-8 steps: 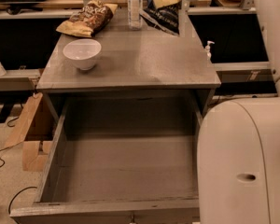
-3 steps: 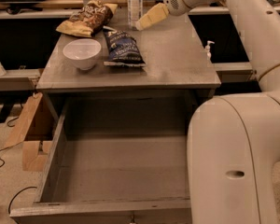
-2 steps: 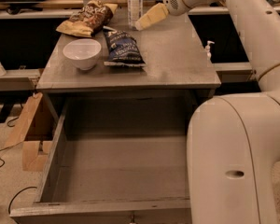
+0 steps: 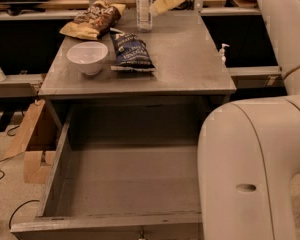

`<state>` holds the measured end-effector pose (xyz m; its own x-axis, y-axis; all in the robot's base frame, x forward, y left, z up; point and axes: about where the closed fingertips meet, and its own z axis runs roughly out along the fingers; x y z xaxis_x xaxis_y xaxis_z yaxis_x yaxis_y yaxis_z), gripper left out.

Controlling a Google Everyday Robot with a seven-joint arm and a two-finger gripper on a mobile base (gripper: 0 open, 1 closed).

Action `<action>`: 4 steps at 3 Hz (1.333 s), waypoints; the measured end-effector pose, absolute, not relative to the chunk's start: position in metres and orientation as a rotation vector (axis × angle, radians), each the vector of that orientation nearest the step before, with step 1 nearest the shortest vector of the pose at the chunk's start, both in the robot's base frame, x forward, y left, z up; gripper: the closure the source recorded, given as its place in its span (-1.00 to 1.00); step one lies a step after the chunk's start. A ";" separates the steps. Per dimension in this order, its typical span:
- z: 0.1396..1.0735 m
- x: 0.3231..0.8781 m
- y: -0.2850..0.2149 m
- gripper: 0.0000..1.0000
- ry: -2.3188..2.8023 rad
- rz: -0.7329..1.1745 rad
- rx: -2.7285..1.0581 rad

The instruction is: Pick blue chip bag from top drawer and place on counter

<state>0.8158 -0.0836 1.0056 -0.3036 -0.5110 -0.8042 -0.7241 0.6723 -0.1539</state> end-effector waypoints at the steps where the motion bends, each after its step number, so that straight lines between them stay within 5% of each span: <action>1: 1.055 0.797 -0.116 -1.00 1.982 0.205 -0.878; 4: 1.223 0.658 -0.248 -1.00 1.745 0.029 -0.415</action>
Offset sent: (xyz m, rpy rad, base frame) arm -0.1205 -0.1128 0.1580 -0.0163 -0.2144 -0.3430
